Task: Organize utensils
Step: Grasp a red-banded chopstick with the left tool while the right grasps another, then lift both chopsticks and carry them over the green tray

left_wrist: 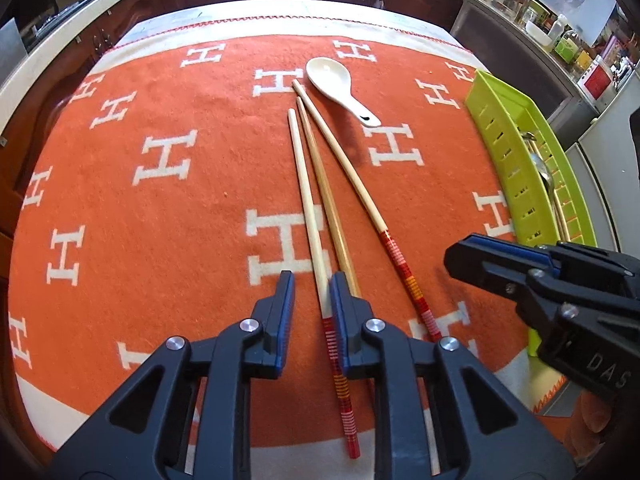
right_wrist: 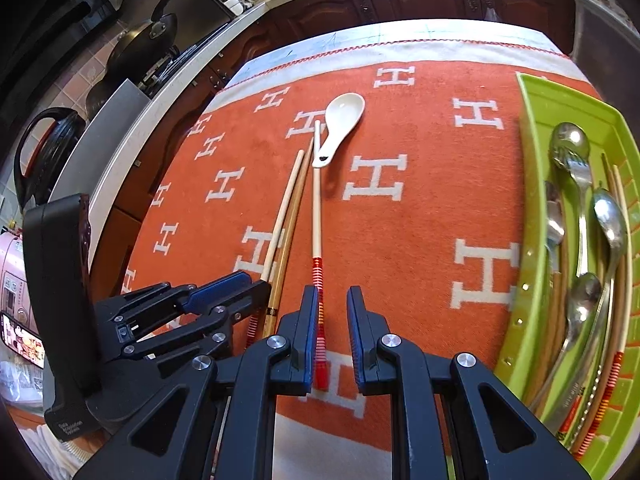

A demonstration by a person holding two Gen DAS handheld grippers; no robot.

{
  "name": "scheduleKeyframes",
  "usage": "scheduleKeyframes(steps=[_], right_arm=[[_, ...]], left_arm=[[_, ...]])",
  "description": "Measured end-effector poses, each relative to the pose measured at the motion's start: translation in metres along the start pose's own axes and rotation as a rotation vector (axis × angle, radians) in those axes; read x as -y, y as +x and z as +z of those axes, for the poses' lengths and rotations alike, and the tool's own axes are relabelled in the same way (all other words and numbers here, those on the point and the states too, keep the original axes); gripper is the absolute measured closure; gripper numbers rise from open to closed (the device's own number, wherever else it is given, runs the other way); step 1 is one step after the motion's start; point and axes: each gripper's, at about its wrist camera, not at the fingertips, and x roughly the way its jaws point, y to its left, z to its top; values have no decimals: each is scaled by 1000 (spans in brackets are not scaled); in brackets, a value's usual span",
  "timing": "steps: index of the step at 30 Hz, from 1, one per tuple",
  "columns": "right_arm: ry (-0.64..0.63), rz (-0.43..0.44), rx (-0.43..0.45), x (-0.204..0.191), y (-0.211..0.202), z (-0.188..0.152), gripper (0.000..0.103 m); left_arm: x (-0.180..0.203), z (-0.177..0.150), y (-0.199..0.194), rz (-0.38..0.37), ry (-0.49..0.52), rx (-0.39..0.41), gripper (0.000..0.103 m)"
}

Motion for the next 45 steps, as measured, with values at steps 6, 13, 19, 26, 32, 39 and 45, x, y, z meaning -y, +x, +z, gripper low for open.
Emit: scheduleKeyframes(steps=[6, 13, 19, 26, 32, 39, 45], right_arm=[[-6, 11, -1, -7, 16, 14, 89], [-19, 4, 0, -15, 30, 28, 84], [-69, -50, -19, -27, 50, 31, 84], [-199, -199, 14, -49, 61, 23, 97], [-127, -143, 13, -38, 56, 25, 98], [-58, -13, 91, -34, 10, 21, 98], [-4, 30, 188, -20, -50, 7, 98]], left_arm=[[-4, 8, 5, 3, -3, 14, 87], [-25, 10, 3, -48, -81, 9, 99], [-44, 8, -4, -45, -144, 22, 99], [-48, 7, -17, -51, -157, 47, 99], [-43, 5, -29, -62, -155, 57, 100], [-33, 3, -58, -72, -156, 100, 100], [-1, 5, -81, -115, -118, 121, 100]])
